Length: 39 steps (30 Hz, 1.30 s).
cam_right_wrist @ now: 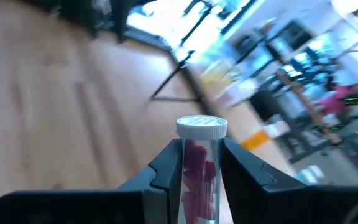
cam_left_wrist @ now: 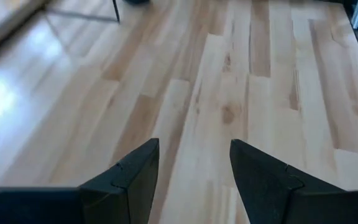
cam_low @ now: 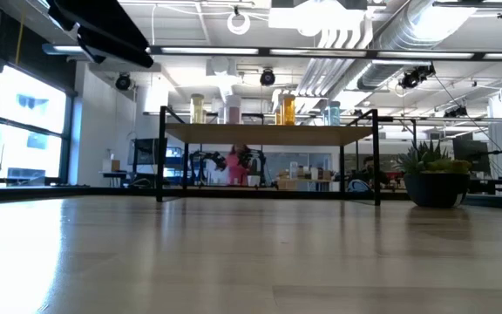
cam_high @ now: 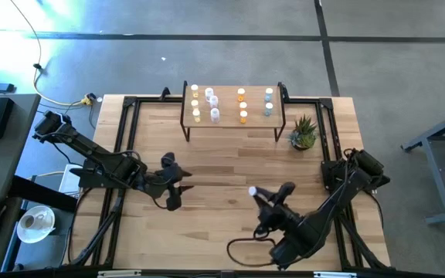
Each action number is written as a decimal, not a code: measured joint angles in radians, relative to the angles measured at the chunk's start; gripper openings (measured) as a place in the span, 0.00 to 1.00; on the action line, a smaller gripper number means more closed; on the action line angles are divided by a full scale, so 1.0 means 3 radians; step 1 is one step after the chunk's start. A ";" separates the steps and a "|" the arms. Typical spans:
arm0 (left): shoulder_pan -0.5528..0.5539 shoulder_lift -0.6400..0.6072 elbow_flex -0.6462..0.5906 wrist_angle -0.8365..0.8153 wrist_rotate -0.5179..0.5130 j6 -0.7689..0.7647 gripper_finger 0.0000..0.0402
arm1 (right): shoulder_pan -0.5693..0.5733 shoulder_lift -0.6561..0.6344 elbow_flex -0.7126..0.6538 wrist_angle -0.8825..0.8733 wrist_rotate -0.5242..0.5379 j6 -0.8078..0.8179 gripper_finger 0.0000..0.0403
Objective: Pick and place medicine bottles onto shelf by color
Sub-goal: Put the blue pill bottle on the shelf aligned with the other blue pill bottles
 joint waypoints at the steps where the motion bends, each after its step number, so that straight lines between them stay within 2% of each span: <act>1: 0.0000 0.0000 0.0000 0.0042 -0.0032 0.0073 0.47 | -0.0001 -0.0001 0.0005 -0.0148 0.0104 0.0166 0.20; 5: 0.0000 0.0000 0.0000 0.0225 -0.0256 0.0347 0.47 | -0.0054 -0.0008 -0.0010 -0.0519 0.0395 0.0751 0.20; 14: 0.0096 -0.0001 0.0000 0.0296 -0.0808 0.1065 0.47 | -0.0453 -0.0056 -0.0187 -0.0522 0.0452 0.0769 0.20; 19: 0.0227 0.0000 0.0000 0.0300 -0.1041 0.1258 0.47 | -0.0687 -0.0198 -0.0316 -0.0515 0.0459 0.0618 0.20; 23: 0.0350 0.0000 0.0000 0.0299 -0.1073 0.1282 0.47 | -0.0824 -0.0658 -0.0762 -0.0517 0.0460 0.0665 0.20; 29: 0.0545 0.0000 0.0000 0.0311 -0.1051 0.1368 0.47 | -0.0858 -0.1660 -0.1763 -0.0472 0.0625 0.1287 0.20; 34: 0.0680 -0.0001 0.0000 0.0312 -0.1049 0.1368 0.47 | -0.0860 -0.2324 -0.2432 0.0031 0.0870 0.1395 0.20; 39: 0.0835 -0.0001 0.0000 0.0320 -0.1048 0.1395 0.47 | -0.0860 -0.2714 -0.2978 0.0608 0.1085 0.1358 0.20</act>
